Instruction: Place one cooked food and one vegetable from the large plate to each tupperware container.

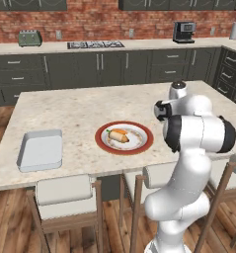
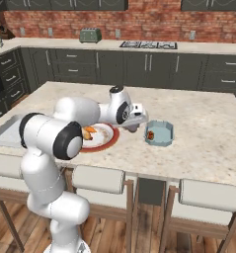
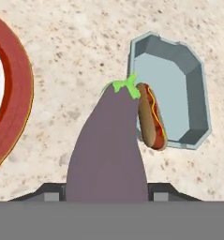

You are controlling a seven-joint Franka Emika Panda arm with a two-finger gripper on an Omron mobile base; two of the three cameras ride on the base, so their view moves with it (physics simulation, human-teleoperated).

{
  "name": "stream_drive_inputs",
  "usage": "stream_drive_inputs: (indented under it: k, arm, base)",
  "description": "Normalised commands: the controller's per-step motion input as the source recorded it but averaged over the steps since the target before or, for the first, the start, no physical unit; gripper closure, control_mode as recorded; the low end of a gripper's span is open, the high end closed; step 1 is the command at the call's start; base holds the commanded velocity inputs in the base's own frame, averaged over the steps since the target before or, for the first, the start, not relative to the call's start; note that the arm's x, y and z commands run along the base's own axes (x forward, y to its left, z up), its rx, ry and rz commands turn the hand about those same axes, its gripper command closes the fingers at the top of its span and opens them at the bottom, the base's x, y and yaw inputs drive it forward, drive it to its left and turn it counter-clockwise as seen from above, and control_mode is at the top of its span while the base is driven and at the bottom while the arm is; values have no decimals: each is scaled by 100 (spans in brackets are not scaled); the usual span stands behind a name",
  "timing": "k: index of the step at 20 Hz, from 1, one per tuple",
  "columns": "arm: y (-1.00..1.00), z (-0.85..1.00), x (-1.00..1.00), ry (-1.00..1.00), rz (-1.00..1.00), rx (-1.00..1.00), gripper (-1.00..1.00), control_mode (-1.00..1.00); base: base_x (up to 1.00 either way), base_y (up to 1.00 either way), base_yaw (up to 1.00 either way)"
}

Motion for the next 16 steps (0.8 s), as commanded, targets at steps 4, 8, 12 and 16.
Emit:
stream_drive_inputs:
  k: [4,8,12,16]
  arm:
    - [-97,-11,6,-1,0,-2,100,-100]
    - [-75,-36,11,-13,0,0,100,-100]
    - [-66,-33,37,-1,0,2,100,-100]
    - [-40,-25,54,6,1,1,100,-100]
  base:
    - [0,0,0]
    - [0,0,0]
    - [0,0,0]
    - [0,0,0]
